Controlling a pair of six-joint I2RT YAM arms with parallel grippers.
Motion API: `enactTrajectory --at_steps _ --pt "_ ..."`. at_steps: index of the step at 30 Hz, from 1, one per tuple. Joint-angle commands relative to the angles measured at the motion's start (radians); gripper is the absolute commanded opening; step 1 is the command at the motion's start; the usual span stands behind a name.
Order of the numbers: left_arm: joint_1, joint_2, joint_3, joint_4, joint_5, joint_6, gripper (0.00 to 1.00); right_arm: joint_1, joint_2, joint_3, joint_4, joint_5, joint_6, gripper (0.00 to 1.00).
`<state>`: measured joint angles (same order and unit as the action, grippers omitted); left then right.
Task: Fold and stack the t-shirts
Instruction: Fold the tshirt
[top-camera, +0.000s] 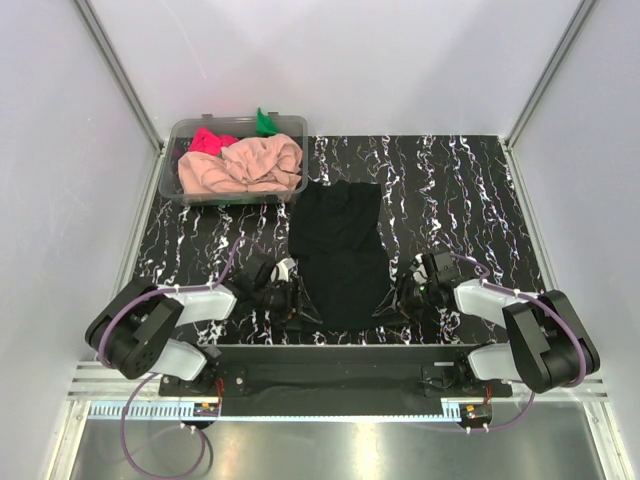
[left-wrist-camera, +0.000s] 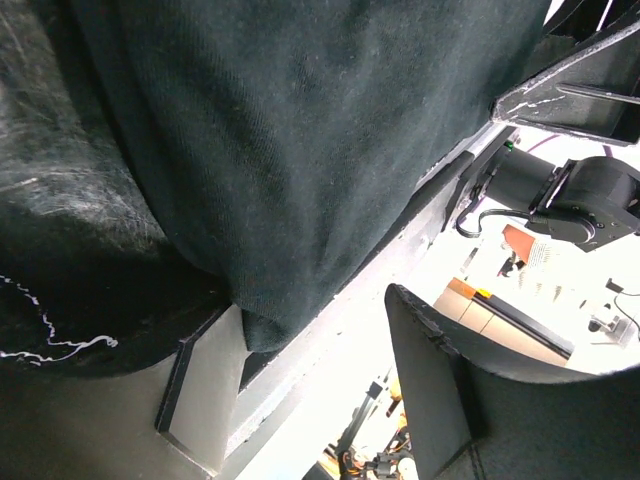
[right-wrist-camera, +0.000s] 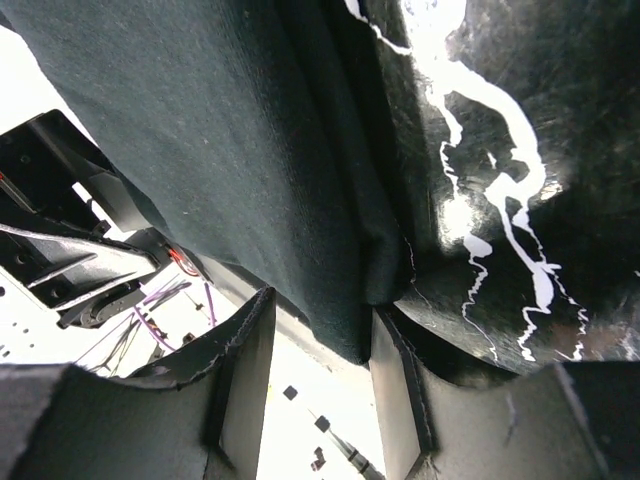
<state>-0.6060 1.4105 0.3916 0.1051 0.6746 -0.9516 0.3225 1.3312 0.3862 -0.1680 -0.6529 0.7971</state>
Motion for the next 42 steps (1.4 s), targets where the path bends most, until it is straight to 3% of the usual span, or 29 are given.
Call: enactTrajectory --at_steps 1,6,12,13,14,16,17,18,27,34,42 --pt "-0.008 -0.001 -0.007 -0.042 -0.064 0.022 0.63 0.006 0.02 -0.007 0.005 0.096 -0.015 0.49" --pt "-0.009 0.036 0.021 -0.059 -0.075 0.039 0.59 0.015 0.063 0.014 0.016 0.104 -0.021 0.33" --pt "-0.009 0.047 0.018 -0.058 -0.098 0.045 0.51 0.023 0.1 0.017 0.044 0.114 -0.016 0.26" --pt "-0.009 0.048 0.018 -0.059 -0.099 0.045 0.45 0.024 0.103 0.019 0.045 0.118 -0.018 0.21" --pt "-0.011 0.054 0.018 -0.058 -0.099 0.048 0.33 0.026 0.114 0.022 0.044 0.119 -0.019 0.17" --pt "-0.011 0.057 0.018 -0.059 -0.098 0.048 0.22 0.027 0.125 0.029 0.048 0.118 -0.019 0.0" --pt "-0.009 0.059 0.016 -0.058 -0.099 0.048 0.17 0.027 0.134 0.033 0.048 0.118 -0.021 0.0" --pt "-0.011 0.056 0.013 -0.059 -0.098 0.048 0.0 0.03 0.135 0.034 0.047 0.113 -0.021 0.0" --pt "-0.009 -0.05 -0.007 -0.105 -0.144 0.04 0.0 0.035 -0.006 0.034 -0.05 0.14 -0.01 0.0" --pt "-0.009 -0.203 0.022 -0.252 -0.202 0.043 0.0 0.035 -0.205 0.008 -0.151 0.177 0.01 0.0" --pt "-0.009 -0.193 0.09 -0.285 -0.201 0.063 0.0 0.035 -0.251 0.016 -0.185 0.173 0.016 0.0"
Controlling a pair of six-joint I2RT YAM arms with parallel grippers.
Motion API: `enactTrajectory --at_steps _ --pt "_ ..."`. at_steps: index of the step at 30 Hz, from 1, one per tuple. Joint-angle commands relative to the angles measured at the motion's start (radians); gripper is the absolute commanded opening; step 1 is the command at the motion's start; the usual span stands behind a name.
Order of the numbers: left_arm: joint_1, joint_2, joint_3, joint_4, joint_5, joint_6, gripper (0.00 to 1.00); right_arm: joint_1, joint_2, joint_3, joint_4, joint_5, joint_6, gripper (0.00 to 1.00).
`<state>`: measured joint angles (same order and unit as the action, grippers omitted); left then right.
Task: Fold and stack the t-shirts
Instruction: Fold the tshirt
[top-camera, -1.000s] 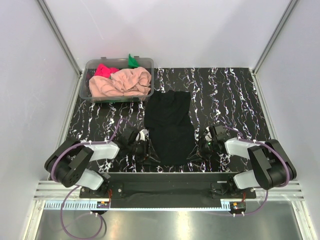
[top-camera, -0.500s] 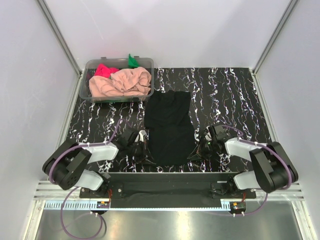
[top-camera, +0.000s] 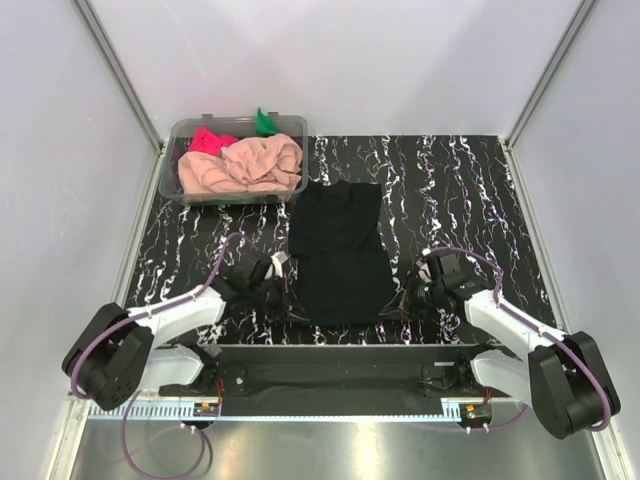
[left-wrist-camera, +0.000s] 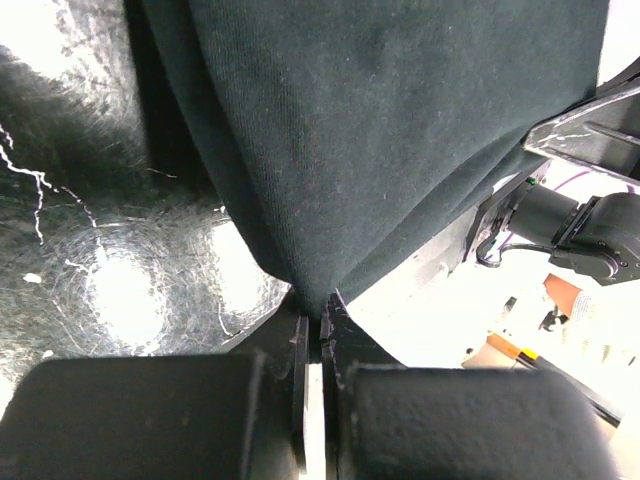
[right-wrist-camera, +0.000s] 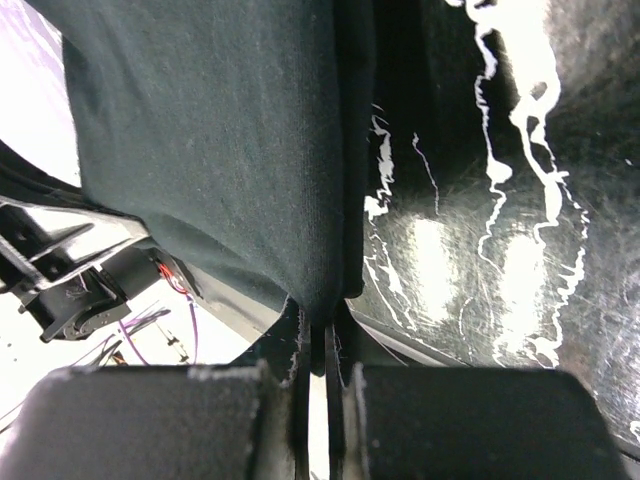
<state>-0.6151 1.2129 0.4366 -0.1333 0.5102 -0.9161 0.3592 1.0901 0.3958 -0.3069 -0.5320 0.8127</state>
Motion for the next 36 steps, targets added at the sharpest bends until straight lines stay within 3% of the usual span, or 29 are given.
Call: enactTrajectory --at_steps 1,17,26,30,36 --pt "0.0 0.007 0.06 -0.051 -0.038 0.031 0.0 -0.002 -0.013 0.018 -0.057 0.053 -0.003 0.0" --pt "0.012 -0.039 0.277 -0.198 -0.078 0.056 0.0 0.0 -0.048 0.238 -0.224 0.041 -0.012 0.0" --pt "0.012 -0.09 0.309 -0.264 -0.101 0.055 0.0 0.004 -0.113 0.294 -0.308 0.061 -0.01 0.0" --pt "0.014 -0.04 0.359 -0.296 -0.107 0.092 0.0 0.004 -0.061 0.353 -0.333 0.063 -0.046 0.0" --pt "0.029 0.065 0.549 -0.35 -0.111 0.152 0.0 0.004 0.059 0.498 -0.356 0.069 -0.09 0.0"
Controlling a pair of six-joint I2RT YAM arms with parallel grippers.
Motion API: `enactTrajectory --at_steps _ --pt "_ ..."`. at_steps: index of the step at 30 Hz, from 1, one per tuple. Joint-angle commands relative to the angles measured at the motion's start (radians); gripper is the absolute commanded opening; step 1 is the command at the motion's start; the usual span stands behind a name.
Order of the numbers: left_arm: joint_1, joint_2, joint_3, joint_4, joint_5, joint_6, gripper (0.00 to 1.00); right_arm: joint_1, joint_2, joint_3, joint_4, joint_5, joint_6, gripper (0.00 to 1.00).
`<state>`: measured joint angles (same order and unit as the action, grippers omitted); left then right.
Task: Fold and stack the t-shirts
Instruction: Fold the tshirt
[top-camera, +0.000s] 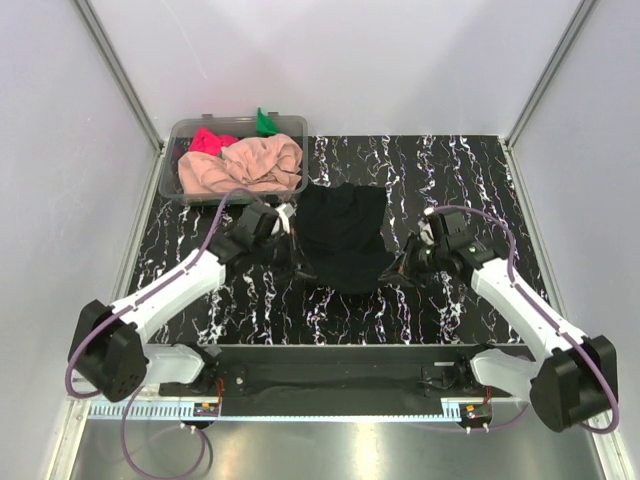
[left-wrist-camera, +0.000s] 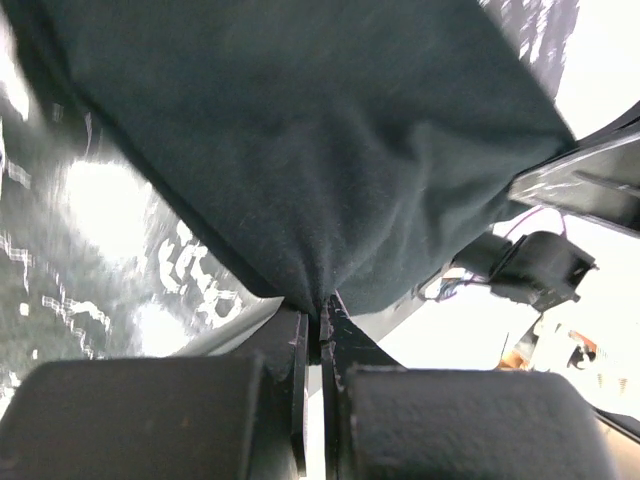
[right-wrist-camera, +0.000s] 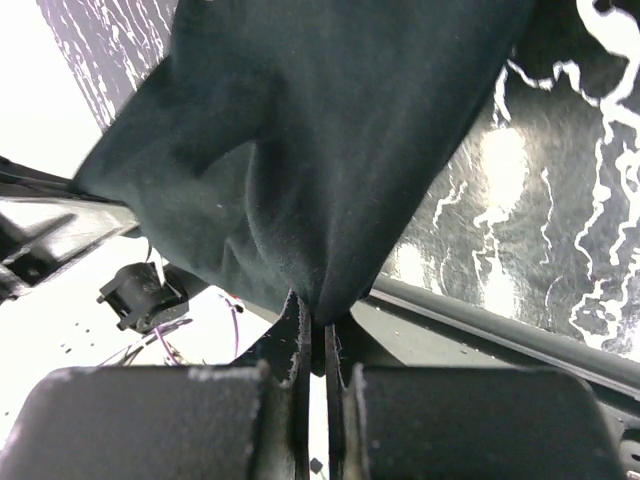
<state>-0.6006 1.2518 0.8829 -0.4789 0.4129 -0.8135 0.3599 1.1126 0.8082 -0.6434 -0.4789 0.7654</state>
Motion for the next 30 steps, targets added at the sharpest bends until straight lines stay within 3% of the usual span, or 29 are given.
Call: enactTrajectory --at_steps 1,9,30 --pt "0.024 0.064 0.147 -0.01 -0.011 0.054 0.0 0.002 0.073 0.123 -0.021 0.014 -0.055 0.0" --pt "0.085 0.293 0.418 -0.088 0.049 0.131 0.0 0.002 0.294 0.342 -0.035 0.013 -0.118 0.0" --pt "0.263 0.692 0.913 -0.265 0.144 0.211 0.0 -0.124 0.837 0.971 -0.206 -0.061 -0.244 0.0"
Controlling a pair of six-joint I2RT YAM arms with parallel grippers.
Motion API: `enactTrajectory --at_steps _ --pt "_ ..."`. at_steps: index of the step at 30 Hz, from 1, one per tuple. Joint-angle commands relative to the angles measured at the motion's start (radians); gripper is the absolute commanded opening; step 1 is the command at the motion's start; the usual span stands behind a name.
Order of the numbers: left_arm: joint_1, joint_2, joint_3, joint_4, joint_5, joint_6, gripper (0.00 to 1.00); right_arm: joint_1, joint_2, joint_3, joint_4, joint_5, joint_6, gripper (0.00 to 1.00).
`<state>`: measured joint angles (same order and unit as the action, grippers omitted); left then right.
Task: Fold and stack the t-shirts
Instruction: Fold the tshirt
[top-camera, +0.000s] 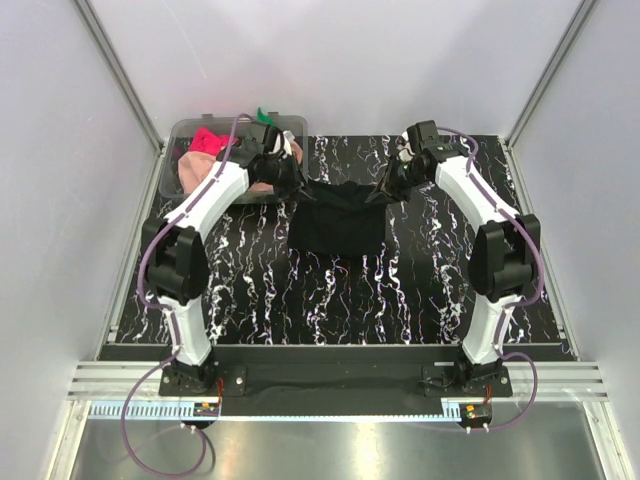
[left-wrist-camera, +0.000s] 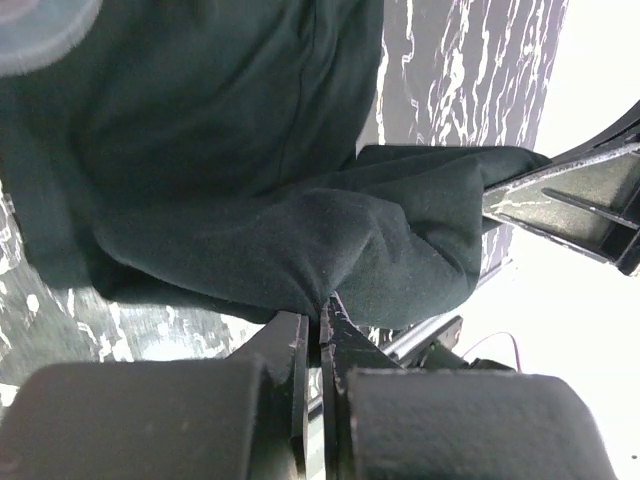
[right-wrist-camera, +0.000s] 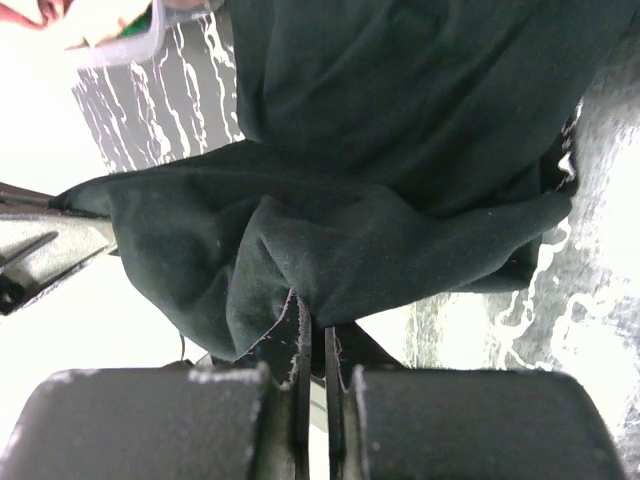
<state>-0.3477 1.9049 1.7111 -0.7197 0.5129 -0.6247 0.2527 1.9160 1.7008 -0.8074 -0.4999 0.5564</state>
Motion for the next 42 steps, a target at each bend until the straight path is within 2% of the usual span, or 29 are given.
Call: enactTrajectory --at_steps 1,10,20,33,34,35,39,42 --pt "0.015 0.052 0.103 -0.03 0.045 0.02 0.0 -0.02 0.066 0.112 -0.049 -0.045 -0.039 0.0" --pt "0.03 0.216 0.281 -0.069 0.062 0.017 0.0 -0.056 0.228 0.281 -0.11 -0.071 -0.061 0.0" --pt "0.059 0.295 0.353 -0.076 0.003 -0.001 0.0 -0.107 0.351 0.427 -0.161 -0.074 -0.064 0.0" --pt "0.075 0.417 0.446 -0.075 0.009 -0.003 0.0 -0.115 0.532 0.592 -0.174 -0.109 -0.056 0.0" --pt "0.076 0.43 0.45 -0.073 0.007 -0.001 0.0 -0.116 0.555 0.614 -0.177 -0.109 -0.055 0.05" --pt "0.076 0.434 0.452 -0.073 0.007 0.0 0.0 -0.118 0.564 0.622 -0.182 -0.106 -0.055 0.17" --pt "0.079 0.453 0.47 -0.073 -0.004 0.008 0.0 -0.119 0.595 0.652 -0.185 -0.077 -0.061 0.22" --pt "0.087 0.465 0.481 -0.073 -0.008 0.01 0.0 -0.125 0.621 0.701 -0.191 -0.065 -0.061 0.29"
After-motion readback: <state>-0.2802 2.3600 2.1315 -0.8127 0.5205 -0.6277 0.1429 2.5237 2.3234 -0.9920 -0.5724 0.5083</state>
